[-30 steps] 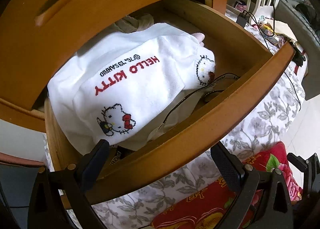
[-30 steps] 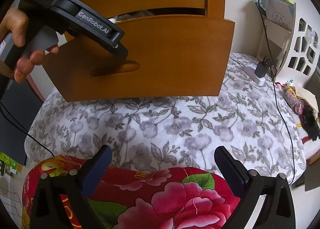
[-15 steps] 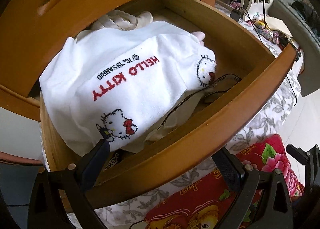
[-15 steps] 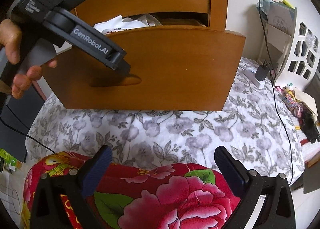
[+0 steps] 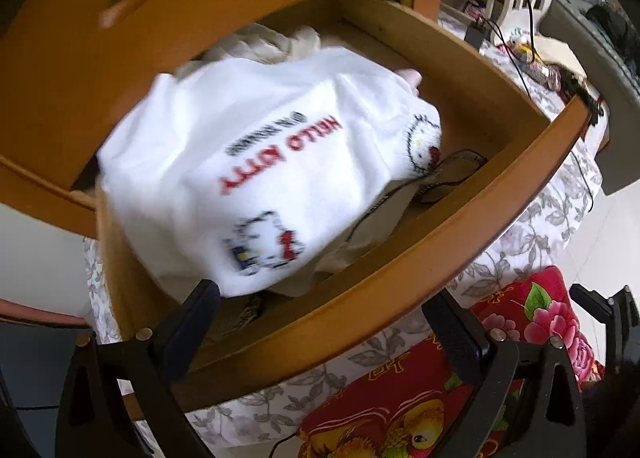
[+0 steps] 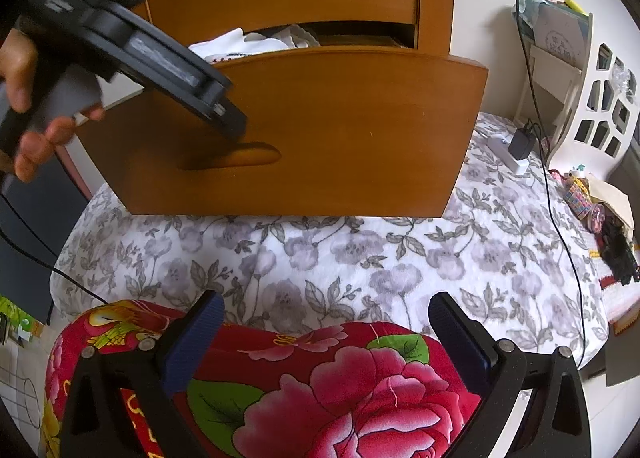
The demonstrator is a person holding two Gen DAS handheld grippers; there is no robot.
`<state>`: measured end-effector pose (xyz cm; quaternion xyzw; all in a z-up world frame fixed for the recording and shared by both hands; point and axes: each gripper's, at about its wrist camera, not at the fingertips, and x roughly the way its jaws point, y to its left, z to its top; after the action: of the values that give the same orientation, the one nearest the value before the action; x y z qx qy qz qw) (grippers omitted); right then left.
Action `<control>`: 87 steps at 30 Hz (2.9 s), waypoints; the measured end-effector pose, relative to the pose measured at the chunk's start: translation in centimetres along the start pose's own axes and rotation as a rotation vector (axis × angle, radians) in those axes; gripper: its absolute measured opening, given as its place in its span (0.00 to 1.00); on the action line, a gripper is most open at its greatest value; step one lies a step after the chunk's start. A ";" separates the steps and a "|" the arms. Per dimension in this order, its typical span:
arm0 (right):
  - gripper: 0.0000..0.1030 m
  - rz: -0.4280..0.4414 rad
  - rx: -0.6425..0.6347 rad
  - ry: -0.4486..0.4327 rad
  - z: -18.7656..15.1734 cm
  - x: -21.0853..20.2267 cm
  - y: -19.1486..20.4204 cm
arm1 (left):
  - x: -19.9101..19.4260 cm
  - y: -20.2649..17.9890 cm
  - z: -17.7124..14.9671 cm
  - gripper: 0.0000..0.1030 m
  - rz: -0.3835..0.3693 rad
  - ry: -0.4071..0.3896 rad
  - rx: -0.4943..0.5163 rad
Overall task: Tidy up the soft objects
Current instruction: 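Pull the lower drawer fully open with the left tool, then move the right tool into the open drawer over the white Hello Kitty cloth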
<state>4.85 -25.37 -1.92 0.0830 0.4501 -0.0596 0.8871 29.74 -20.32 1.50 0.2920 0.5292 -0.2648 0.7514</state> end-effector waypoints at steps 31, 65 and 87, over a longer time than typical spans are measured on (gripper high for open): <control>1.00 -0.068 0.000 -0.163 1.7 -3.1 -0.7 | -8.7 -1.2 -15.5 0.98 0.077 -0.647 -0.529; 1.00 0.115 -0.135 0.058 20.9 0.1 6.6 | -7.8 8.2 -17.2 0.98 0.057 -0.600 -0.828; 1.00 -0.003 -0.130 0.278 21.7 10.5 11.5 | -5.4 9.9 -18.4 0.98 0.020 -0.530 -0.839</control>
<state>30.21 -18.75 3.24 0.0320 0.5718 -0.0196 0.8195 23.30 0.17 3.26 -0.1080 0.3781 -0.0870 0.9153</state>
